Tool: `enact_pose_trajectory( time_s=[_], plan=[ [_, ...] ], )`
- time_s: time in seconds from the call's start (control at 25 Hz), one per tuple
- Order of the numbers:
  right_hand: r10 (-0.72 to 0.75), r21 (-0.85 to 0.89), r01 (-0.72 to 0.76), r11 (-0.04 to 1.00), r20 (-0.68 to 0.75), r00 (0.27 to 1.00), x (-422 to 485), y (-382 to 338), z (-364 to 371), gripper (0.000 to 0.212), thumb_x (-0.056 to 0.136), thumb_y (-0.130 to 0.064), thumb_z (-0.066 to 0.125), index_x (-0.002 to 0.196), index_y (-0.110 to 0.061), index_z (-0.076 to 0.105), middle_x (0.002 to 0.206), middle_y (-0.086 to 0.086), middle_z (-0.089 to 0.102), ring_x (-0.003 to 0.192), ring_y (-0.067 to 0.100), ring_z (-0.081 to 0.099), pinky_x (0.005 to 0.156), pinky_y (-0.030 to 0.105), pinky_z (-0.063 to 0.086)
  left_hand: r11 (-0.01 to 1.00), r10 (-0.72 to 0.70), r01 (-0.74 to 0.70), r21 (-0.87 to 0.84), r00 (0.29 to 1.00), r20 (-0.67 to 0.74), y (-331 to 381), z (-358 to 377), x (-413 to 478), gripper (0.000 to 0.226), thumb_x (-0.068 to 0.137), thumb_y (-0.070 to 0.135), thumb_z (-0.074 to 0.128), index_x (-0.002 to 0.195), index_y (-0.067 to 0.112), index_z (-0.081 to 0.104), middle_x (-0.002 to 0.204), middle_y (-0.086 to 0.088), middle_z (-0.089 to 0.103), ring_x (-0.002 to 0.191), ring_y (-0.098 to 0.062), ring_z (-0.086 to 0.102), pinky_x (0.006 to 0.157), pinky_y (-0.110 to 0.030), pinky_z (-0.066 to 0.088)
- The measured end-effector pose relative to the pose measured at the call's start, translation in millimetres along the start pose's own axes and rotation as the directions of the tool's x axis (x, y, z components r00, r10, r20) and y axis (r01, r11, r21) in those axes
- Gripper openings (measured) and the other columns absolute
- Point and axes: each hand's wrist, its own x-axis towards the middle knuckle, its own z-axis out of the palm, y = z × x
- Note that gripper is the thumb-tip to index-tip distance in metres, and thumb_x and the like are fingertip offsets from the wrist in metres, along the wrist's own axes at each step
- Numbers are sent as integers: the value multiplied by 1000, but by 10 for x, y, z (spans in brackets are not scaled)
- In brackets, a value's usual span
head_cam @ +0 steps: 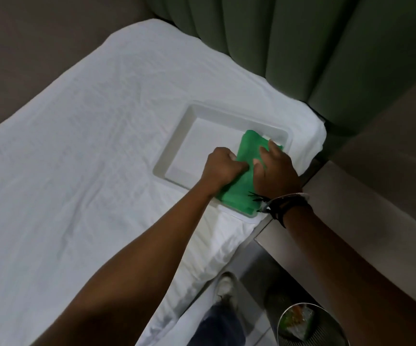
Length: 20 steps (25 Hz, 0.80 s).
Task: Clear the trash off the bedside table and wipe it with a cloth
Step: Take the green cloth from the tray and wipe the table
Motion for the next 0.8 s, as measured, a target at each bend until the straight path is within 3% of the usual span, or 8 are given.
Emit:
enact_pose_trajectory(
  time_s=[0.16,0.2,0.28,0.36,0.44,0.6,0.68,0.8],
  plan=[
    [419,506,-388,770,56,906,-209,-65,-570,45,92,-50,45,122,-20,61,132,11,59,124,29,52,109,38,38,948,289,-309,-79,937,-198,482,50,-509,18,72,24,75,73,22,58,80,5,60,58,1,53,52,-12,45],
    [445,673,-409,616,131,886,-289,-65,-747,44,89,-57,45,113,-28,67,122,7,65,119,28,56,107,39,40,915,385,-401,-42,900,-202,645,105,-697,17,74,24,75,80,20,60,90,2,61,65,-2,56,58,-18,48],
    [324,944,-306,122,253,911,-489,29,-1079,44,87,-56,51,109,-23,70,116,9,67,112,27,60,103,39,45,813,582,-574,92,801,-139,983,289,-1072,19,75,28,73,85,19,59,100,0,62,78,-15,60,60,-29,50],
    [312,963,-206,-175,253,916,-714,244,-1343,42,85,-48,58,105,-13,69,105,11,68,95,23,66,91,35,53,664,734,-711,230,679,-20,1196,567,-1396,21,73,25,75,85,15,61,105,-4,63,86,-22,61,60,-35,53],
    [384,968,-157,-195,222,896,-1047,625,-1567,31,91,-37,56,105,-11,67,101,12,68,91,23,66,91,38,52,571,799,-792,216,597,75,1294,955,-1727,24,71,18,78,90,9,67,110,-10,65,92,-29,62,69,-39,56],
    [629,944,-148,-293,307,714,-1797,1527,-1798,32,98,-18,44,125,-2,52,121,20,58,110,35,55,102,52,41,603,749,-773,196,633,193,1099,1812,-2293,43,72,21,76,112,7,69,124,-14,63,109,-33,61,94,-42,51],
    [694,930,-136,-342,348,631,-2127,1872,-1853,28,99,-16,43,124,-7,51,116,17,59,111,35,53,97,56,41,634,712,-746,205,666,221,867,2187,-2554,45,74,21,74,116,6,67,120,-14,64,108,-30,61,94,-41,52],
    [818,950,-132,-284,312,483,-2641,2450,-1828,31,98,-14,45,127,-4,52,115,18,62,98,35,61,85,52,51,550,742,-811,198,584,330,503,2799,-2967,46,80,16,60,125,8,61,120,-13,64,108,-26,59,91,-38,55]
  ],
)
